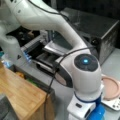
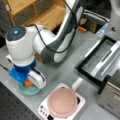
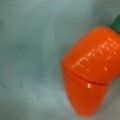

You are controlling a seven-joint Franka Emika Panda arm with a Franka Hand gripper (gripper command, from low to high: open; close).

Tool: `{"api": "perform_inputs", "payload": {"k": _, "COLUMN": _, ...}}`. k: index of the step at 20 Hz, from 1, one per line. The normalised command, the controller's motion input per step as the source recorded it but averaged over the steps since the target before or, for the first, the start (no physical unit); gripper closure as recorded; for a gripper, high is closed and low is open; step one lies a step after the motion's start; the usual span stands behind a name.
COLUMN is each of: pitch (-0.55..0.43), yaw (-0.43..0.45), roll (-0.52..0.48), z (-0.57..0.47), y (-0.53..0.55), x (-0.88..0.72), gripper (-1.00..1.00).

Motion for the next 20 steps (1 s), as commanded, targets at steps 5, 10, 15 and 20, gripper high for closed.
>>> {"api": "perform_inputs", "payload": {"k": 5, "pitch": -0.028, "yaw": 0.019, "roll": -0.051, "z": -0.13, "y": 0.05, "x": -0.05, "gripper": -1.0}}
{"api": "perform_inputs", "payload": {"k": 10, "pitch": -0.082, "yaw": -0.002, "roll": -0.042, "z": -0.24, "y": 0.03, "x": -0.11, "gripper": -1.0}}
{"api": "perform_inputs", "payload": {"k": 15, "pitch": -0.129, "yaw": -0.023, "roll": -0.051, "z": -0.22, "y": 0.04, "x": -0.11, "gripper": -1.0}}
{"api": "perform_inputs", "payload": {"k": 20, "pitch": -0.135, "yaw": -0.023, "roll": -0.044, "z": -0.16, "y": 0.04, "x": -0.11, "gripper": -1.0}}
